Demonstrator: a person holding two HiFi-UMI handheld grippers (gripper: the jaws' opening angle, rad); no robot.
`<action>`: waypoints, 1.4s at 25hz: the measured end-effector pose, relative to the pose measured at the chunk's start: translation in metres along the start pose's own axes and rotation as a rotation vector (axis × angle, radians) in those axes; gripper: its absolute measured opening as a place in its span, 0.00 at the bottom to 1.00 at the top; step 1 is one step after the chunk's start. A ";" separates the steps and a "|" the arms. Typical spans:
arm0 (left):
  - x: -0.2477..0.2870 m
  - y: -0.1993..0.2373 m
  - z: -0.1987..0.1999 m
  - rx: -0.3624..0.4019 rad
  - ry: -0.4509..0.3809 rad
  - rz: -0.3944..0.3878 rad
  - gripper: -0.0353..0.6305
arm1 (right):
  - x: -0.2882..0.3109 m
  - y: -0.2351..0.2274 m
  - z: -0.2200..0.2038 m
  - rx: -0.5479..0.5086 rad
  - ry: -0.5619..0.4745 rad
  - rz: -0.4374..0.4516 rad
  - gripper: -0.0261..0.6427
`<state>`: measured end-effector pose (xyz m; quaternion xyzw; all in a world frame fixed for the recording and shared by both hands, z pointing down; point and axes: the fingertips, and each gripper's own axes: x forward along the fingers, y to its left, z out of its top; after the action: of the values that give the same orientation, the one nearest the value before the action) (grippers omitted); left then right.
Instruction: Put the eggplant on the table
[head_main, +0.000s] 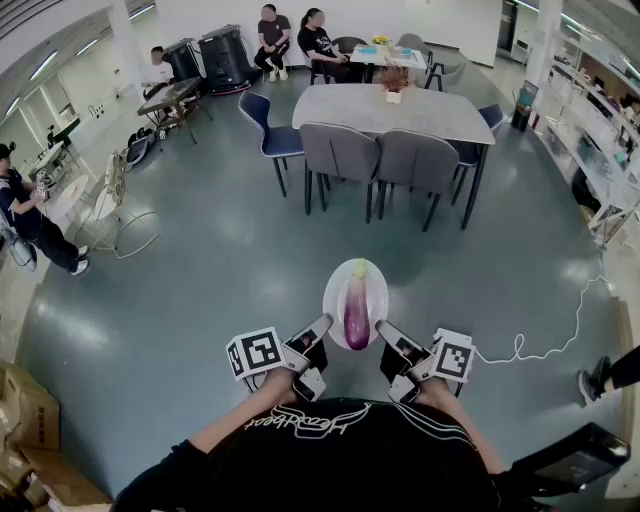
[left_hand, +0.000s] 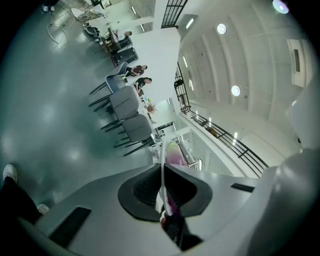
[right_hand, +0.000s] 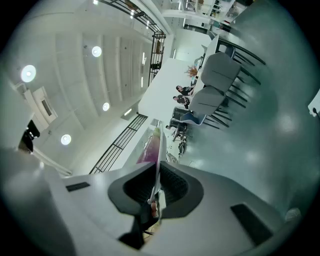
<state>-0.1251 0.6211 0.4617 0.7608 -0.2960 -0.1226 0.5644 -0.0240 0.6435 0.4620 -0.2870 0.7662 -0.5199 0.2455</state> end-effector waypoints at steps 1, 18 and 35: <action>0.000 -0.001 0.000 0.001 0.001 0.000 0.09 | 0.000 0.001 0.001 -0.002 0.000 0.002 0.09; 0.003 -0.004 -0.018 0.016 0.016 0.024 0.09 | -0.017 0.001 -0.001 0.001 -0.012 0.011 0.09; 0.044 0.005 0.003 0.004 0.047 0.011 0.09 | -0.003 -0.025 0.035 0.033 -0.035 -0.022 0.09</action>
<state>-0.0931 0.5912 0.4720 0.7629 -0.2871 -0.1008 0.5705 0.0065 0.6151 0.4739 -0.3006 0.7500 -0.5299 0.2578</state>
